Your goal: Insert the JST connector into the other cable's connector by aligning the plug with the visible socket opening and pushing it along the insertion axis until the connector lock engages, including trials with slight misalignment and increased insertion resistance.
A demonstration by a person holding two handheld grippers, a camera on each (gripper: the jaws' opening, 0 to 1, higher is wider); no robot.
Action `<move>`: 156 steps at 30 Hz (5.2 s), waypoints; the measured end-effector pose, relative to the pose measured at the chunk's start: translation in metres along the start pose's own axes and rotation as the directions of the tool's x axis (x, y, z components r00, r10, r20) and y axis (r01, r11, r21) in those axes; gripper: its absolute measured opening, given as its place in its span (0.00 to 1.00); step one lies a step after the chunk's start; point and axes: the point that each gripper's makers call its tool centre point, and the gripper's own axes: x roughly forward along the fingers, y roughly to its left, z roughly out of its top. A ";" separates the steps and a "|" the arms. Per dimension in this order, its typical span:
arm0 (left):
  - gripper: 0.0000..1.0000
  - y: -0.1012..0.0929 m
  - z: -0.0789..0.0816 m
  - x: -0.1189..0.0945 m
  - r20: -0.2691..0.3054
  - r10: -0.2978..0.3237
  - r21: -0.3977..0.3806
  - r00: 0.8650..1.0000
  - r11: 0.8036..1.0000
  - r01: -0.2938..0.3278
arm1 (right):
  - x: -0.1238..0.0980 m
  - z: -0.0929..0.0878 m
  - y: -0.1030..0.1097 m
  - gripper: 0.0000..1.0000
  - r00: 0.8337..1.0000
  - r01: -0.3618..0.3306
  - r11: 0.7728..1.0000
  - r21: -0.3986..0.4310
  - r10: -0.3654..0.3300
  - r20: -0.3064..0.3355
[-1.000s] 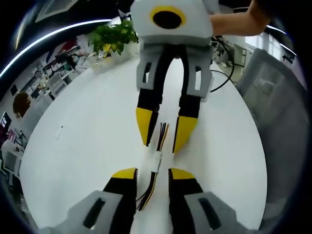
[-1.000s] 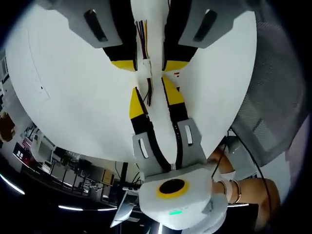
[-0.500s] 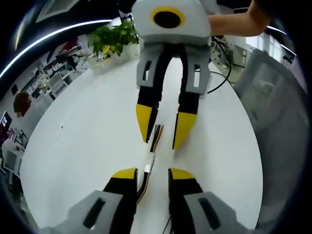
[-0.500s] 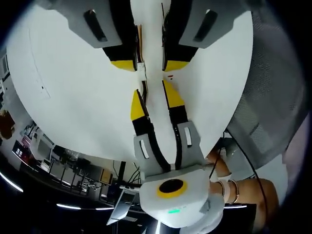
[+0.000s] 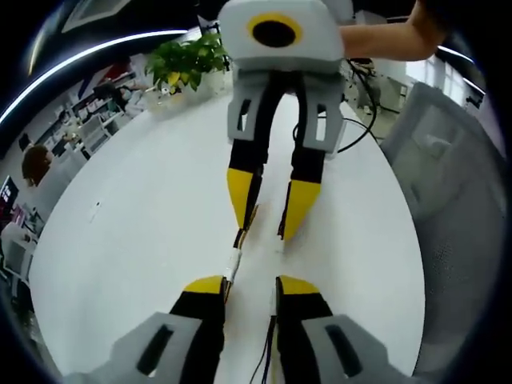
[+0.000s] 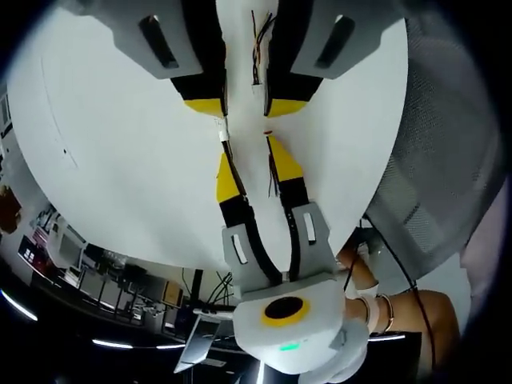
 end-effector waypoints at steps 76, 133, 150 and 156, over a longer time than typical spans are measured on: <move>0.12 -0.023 -0.028 0.004 0.015 -0.026 -0.114 1.000 0.993 0.027 | 0.013 -0.036 0.014 0.12 0.998 -0.032 0.996 0.085 0.036 -0.044; 0.00 -0.028 -0.028 0.004 0.003 -0.070 -0.097 0.998 0.993 0.070 | 0.009 -0.032 0.010 0.04 0.997 -0.001 1.000 0.004 0.001 -0.080; 0.00 -0.022 -0.010 -0.005 0.027 -0.049 -0.059 0.998 0.997 0.050 | 0.007 -0.013 0.011 0.03 0.998 -0.001 1.000 -0.017 0.000 -0.056; 0.00 -0.020 -0.002 -0.006 0.041 -0.049 -0.052 0.998 0.997 0.051 | 0.007 -0.008 0.011 0.03 0.999 0.002 1.000 -0.022 -0.003 -0.046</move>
